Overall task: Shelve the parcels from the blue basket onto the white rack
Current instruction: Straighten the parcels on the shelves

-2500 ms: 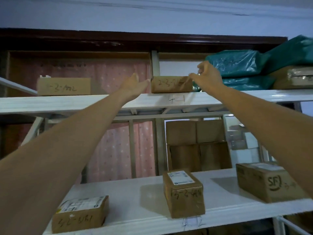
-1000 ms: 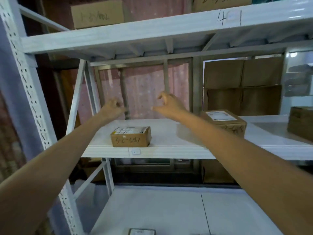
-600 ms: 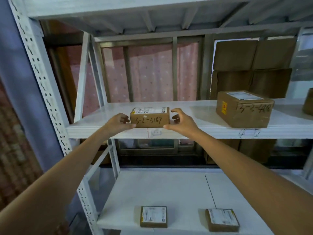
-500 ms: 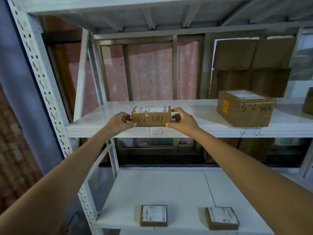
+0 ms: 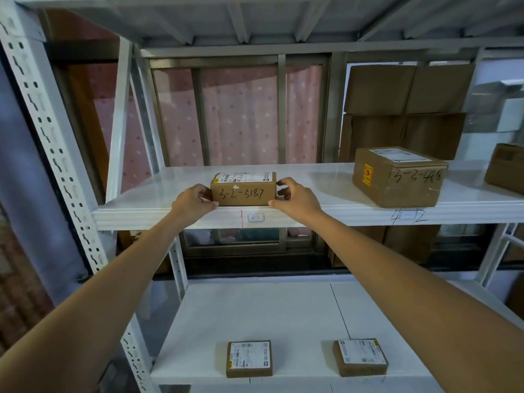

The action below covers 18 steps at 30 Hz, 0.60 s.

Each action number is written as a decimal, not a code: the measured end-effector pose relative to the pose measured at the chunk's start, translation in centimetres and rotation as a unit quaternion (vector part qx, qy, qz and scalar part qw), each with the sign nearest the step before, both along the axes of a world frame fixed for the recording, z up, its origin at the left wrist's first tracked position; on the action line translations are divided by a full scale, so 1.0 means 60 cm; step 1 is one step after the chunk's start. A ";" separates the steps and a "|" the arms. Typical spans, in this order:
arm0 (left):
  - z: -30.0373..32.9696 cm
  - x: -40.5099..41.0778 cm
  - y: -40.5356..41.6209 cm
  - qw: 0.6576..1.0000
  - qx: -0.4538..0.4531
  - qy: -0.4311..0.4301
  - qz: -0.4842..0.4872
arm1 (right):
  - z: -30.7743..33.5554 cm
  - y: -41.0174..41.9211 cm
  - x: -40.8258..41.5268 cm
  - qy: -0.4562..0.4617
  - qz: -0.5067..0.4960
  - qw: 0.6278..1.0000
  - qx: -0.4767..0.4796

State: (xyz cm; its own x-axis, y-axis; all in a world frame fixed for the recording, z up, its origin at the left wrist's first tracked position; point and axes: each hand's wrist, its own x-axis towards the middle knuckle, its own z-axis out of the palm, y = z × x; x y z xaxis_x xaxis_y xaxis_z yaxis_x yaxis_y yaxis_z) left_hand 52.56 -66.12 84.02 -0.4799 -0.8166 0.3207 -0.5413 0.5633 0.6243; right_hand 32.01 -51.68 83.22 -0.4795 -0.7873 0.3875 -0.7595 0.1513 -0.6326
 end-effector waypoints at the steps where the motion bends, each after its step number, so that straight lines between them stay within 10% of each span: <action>1: 0.003 -0.001 0.000 1.000 0.005 0.006 0.000 | 0.003 0.003 0.000 -0.003 0.005 1.000 0.000; 11: 0.158 -0.131 0.143 0.973 -0.157 0.142 -0.089 | 0.157 0.136 -0.103 0.109 -0.057 0.986 -0.114; 18: 0.145 -0.330 0.293 0.976 -0.085 0.003 -0.202 | 0.192 0.311 -0.285 0.049 -0.166 0.966 -0.194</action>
